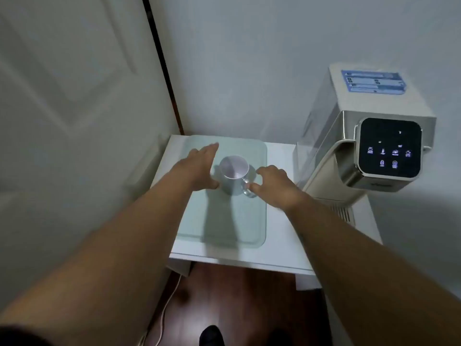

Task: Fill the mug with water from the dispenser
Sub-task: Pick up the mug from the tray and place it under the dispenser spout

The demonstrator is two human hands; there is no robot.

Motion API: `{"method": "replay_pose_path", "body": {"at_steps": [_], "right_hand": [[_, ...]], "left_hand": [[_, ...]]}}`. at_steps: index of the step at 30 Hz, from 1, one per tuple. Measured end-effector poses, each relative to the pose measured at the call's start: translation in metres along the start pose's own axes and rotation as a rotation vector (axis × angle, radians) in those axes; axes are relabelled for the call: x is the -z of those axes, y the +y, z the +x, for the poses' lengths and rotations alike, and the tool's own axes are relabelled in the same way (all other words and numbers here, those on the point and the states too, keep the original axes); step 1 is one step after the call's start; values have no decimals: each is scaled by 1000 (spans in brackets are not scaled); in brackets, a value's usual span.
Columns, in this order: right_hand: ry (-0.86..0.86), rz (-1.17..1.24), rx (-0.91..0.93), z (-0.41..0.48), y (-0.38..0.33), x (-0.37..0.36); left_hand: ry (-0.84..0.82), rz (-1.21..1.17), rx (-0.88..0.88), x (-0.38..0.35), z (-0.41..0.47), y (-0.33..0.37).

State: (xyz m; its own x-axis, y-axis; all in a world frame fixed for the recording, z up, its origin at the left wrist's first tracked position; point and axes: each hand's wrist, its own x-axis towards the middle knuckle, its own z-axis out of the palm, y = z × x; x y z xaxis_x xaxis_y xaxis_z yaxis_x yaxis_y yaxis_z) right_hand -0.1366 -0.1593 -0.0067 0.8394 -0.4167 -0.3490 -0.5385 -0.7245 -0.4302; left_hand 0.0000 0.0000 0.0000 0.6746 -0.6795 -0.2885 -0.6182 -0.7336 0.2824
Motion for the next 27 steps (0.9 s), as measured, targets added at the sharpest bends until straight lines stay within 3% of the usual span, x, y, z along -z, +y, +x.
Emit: {"method": "replay_pose_path", "body": {"at_steps": [6, 16, 27], "right_hand": [[-47, 207, -78, 11, 5, -23], [-100, 594, -209, 40, 16, -50], [-37, 722, -74, -4, 32, -40]], "left_hand": [[-108, -121, -8, -18, 31, 1], [-115, -237, -8, -32, 54, 0], [16, -585, -61, -35, -5, 4]]}}
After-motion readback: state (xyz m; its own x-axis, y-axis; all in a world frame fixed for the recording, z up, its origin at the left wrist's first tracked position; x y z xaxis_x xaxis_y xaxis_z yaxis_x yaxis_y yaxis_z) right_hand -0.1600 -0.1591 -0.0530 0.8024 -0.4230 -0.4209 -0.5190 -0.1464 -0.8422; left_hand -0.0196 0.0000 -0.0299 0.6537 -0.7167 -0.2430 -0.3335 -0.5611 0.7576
